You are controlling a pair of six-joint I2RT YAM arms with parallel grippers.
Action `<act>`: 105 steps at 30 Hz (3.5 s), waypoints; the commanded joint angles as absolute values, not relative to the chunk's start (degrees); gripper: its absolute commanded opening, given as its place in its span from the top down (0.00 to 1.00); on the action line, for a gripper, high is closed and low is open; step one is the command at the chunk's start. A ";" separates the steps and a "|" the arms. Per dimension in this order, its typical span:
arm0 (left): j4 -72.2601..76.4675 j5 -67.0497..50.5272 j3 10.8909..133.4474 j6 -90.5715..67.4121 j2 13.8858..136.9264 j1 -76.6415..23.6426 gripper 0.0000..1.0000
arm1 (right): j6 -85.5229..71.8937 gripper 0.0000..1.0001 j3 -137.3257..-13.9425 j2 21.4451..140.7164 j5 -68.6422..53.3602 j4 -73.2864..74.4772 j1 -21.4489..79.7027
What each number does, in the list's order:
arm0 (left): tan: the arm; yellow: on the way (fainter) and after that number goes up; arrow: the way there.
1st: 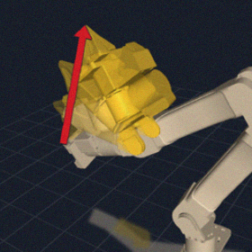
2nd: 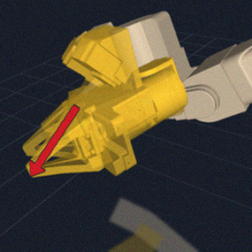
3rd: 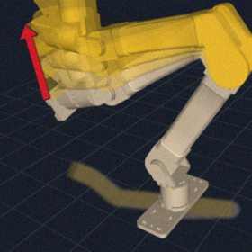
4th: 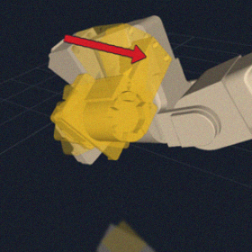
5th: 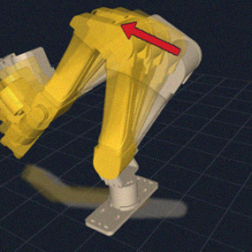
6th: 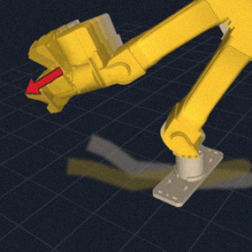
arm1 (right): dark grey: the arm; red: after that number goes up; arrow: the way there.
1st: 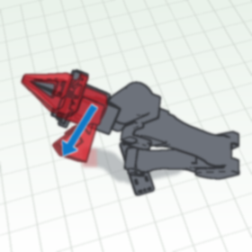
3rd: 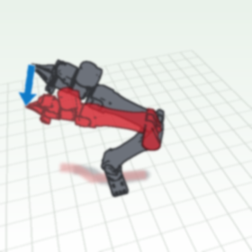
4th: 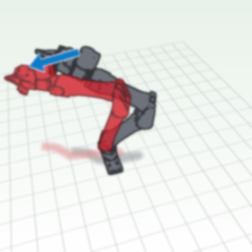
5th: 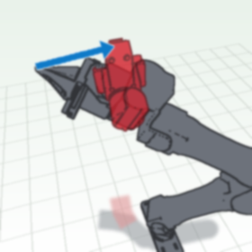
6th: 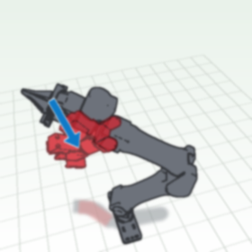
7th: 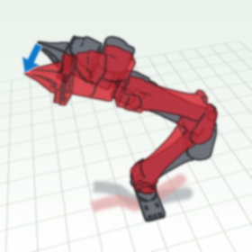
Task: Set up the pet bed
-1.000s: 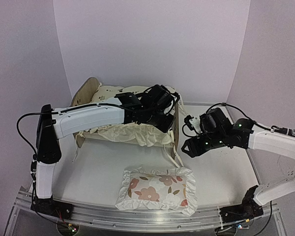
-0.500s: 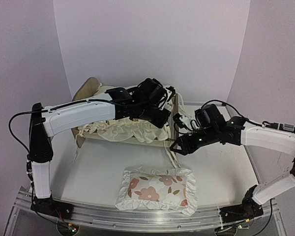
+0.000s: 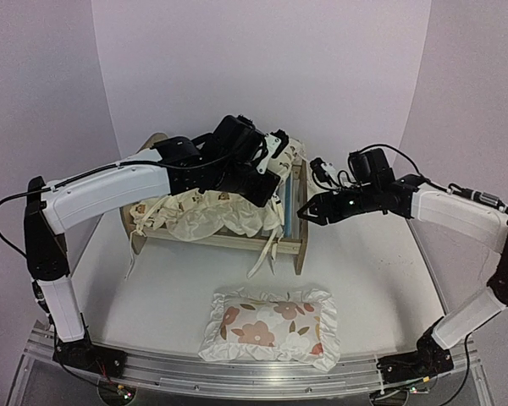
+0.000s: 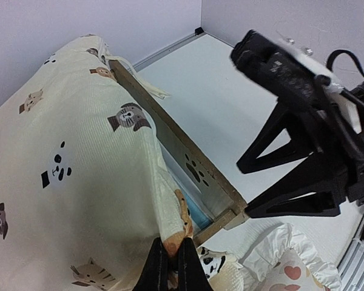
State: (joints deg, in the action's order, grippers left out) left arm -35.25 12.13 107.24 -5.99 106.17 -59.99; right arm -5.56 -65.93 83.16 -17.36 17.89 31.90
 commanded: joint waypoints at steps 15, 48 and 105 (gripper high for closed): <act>-31.50 9.25 106.74 -4.66 98.96 -59.13 1.00 | -2.86 0.51 -73.77 97.45 -40.61 10.90 32.44; -30.91 10.12 107.00 -5.90 97.62 -58.55 1.00 | -3.02 0.52 -71.88 99.26 -39.69 5.79 36.57; -27.05 5.45 103.90 -7.63 102.91 -58.45 1.00 | 11.98 1.00 -77.17 87.80 10.52 17.93 38.14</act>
State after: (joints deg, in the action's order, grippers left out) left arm -31.38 7.24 103.74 -6.60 102.35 -58.43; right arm 10.24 -77.34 89.76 7.22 18.11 37.98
